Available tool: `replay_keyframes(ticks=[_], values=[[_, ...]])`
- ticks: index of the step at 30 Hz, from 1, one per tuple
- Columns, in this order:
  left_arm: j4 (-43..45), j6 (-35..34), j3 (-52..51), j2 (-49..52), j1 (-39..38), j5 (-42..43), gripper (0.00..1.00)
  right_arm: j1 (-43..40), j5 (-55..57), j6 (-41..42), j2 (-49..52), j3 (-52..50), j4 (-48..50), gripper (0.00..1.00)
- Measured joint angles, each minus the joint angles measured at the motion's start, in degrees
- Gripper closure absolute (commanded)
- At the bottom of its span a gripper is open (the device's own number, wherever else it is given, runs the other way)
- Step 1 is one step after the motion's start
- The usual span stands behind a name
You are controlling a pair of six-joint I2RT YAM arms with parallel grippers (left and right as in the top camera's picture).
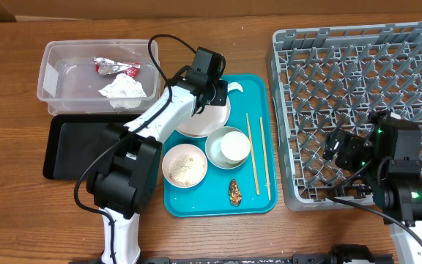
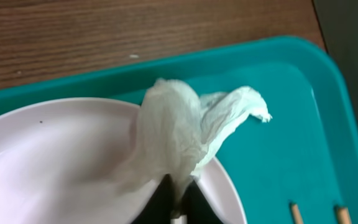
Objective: Sort waste into correct bins and load items into the dishwasher
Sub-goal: 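Move the tissue with the left gripper and release it into the clear bin, then grasp the white cup from the green bowl with the left gripper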
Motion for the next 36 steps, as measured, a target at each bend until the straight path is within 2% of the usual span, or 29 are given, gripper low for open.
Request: replay_keyframes(ticks=[8, 12, 20, 24, 26, 28, 29, 30, 36], values=[[-3.0, 0.1, 0.0, -0.2, 0.4, -0.2, 0.96, 0.0, 0.0, 0.0, 0.0, 0.0, -0.4, 0.00], [-4.0, 0.1, -0.2, -3.9, 1.8, -0.4, 0.96, 0.0, 0.0, 0.0, 0.0, 0.0, -0.4, 0.00], [-7.4, 0.1, 0.0, -21.3, 11.9, -6.1, 0.96, 0.0, 0.0, 0.0, 0.0, 0.0, -0.4, 0.00], [-9.9, 0.1, 0.1, -23.5, 18.0, -8.0, 0.96, 0.0, 0.0, 0.0, 0.0, 0.0, -0.4, 0.00], [-11.9, 0.1, 0.1, -23.1, 20.7, -8.5, 0.89, 0.0, 0.0, 0.0, 0.0, 0.0, -0.4, 0.00], [-12.9, 0.3, 0.1, -22.6, 22.5, -8.7, 0.69, 0.0, 0.0, 0.0, 0.0, 0.0, -0.4, 0.00], [-13.2, 0.3, 0.1, -22.4, 23.1, -8.8, 0.55, 0.0, 0.0, 0.0, 0.0, 0.0, -0.4, 0.00], [-13.7, 0.1, 0.1, -22.3, 23.7, -8.8, 0.48, 0.0, 0.0, 0.0, 0.0, 0.0, -0.4, 0.00], [-17.8, 0.1, 0.1, -22.2, 23.6, -7.7, 0.41, 0.0, 0.0, 0.0, 0.0, 0.0, -0.4, 0.00]])
